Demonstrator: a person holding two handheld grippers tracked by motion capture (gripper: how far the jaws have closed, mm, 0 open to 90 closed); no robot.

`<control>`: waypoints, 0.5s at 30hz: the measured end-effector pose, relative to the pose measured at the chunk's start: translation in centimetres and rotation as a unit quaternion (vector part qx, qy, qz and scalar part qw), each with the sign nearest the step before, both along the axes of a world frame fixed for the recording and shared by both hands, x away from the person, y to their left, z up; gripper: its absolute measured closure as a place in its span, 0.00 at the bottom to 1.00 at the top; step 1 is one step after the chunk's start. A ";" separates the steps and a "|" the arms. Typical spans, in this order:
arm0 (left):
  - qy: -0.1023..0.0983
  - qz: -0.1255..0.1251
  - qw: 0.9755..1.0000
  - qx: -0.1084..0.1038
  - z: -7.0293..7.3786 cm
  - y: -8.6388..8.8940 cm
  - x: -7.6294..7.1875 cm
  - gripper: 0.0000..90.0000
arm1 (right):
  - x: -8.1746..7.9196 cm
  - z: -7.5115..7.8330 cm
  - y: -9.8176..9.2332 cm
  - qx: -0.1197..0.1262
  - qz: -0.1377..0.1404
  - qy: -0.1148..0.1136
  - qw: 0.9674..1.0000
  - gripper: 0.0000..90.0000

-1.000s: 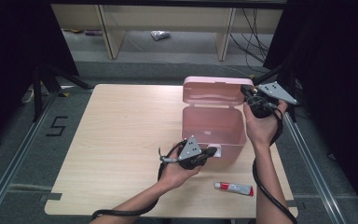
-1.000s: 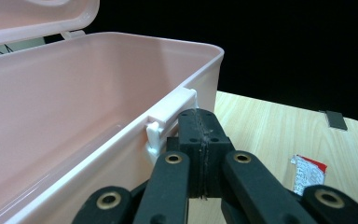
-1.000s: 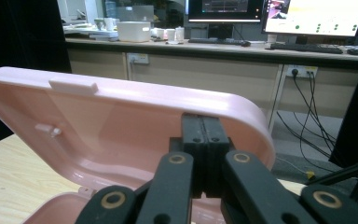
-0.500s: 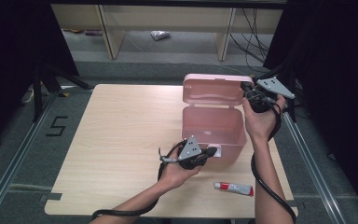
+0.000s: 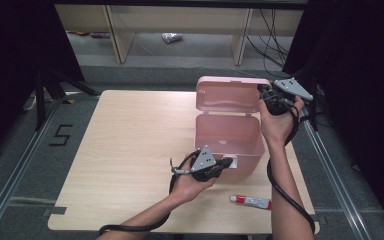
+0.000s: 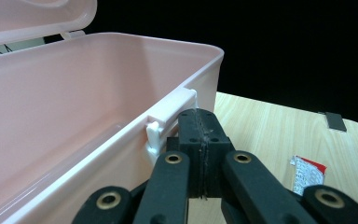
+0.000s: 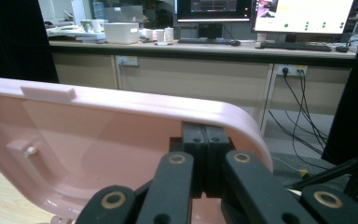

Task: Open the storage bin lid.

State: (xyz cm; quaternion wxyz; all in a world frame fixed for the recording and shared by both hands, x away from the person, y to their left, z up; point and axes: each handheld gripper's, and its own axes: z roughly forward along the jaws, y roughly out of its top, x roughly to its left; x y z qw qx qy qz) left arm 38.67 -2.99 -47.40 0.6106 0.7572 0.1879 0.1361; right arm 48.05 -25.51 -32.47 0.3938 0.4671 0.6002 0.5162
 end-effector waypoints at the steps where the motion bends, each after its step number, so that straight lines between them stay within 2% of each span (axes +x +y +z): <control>1: 0.000 0.000 1.000 0.000 0.0 0.0 0.0 0.99 | 0.1 0.0 0.0 -0.001 -0.002 0.000 1.000 1.00; 10: 0.001 -0.001 1.000 0.002 0.0 0.0 0.0 0.99 | 0.9 0.1 0.0 -0.006 -0.007 -0.001 1.000 1.00; 15: 0.000 0.000 1.000 0.001 0.0 0.0 0.0 0.99 | 1.3 0.2 0.1 0.001 -0.011 0.000 1.000 1.00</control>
